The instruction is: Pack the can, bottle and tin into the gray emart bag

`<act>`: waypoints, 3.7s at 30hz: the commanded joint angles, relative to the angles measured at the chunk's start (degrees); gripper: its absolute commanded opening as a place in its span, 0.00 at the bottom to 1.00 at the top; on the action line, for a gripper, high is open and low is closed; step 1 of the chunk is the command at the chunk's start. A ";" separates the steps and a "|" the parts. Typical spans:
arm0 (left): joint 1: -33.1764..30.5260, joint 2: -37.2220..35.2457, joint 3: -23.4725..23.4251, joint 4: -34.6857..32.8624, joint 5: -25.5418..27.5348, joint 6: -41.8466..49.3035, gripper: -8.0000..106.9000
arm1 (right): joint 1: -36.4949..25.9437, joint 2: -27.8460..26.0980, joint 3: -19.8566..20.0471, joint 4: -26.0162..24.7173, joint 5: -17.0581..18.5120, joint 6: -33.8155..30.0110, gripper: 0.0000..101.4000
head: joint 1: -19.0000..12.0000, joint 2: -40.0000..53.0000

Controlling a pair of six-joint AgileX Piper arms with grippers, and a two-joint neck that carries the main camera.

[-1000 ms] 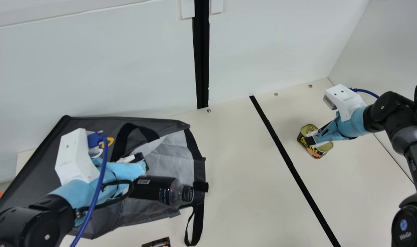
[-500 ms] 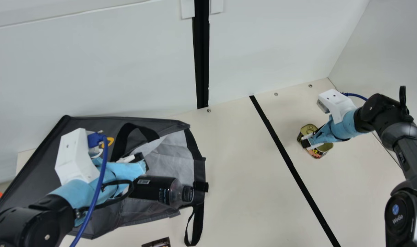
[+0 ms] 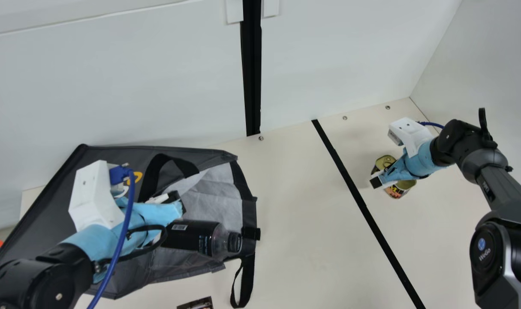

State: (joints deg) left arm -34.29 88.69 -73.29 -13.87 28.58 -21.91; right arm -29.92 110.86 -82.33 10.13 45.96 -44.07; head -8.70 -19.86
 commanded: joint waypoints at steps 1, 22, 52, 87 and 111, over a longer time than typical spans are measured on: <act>0.00 0.00 0.00 0.00 0.00 0.00 0.16 | 0.08 0.37 -0.15 -0.10 0.01 0.28 0.90 | -1.30 -0.14; 0.00 0.00 0.00 0.00 0.00 0.00 0.16 | 1.58 0.20 -0.88 0.15 0.50 0.19 0.00 | -1.30 -0.14; 0.00 0.00 0.00 0.00 0.00 0.00 0.16 | 7.00 -9.95 4.99 2.83 1.11 -5.19 0.00 | -1.30 -0.14; 0.00 0.00 0.00 0.00 0.00 0.00 0.16 | 18.75 -23.93 15.87 4.32 2.20 -4.79 0.00 | -1.30 -0.14; 0.00 0.00 0.00 0.00 0.00 0.00 0.16 | 32.34 -32.97 23.42 2.54 2.83 0.62 0.00 | -1.30 -0.14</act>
State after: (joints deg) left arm -34.29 88.69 -73.29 -13.87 28.58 -21.91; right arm 1.73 78.02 -59.07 12.81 48.89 -43.72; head -8.70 -19.95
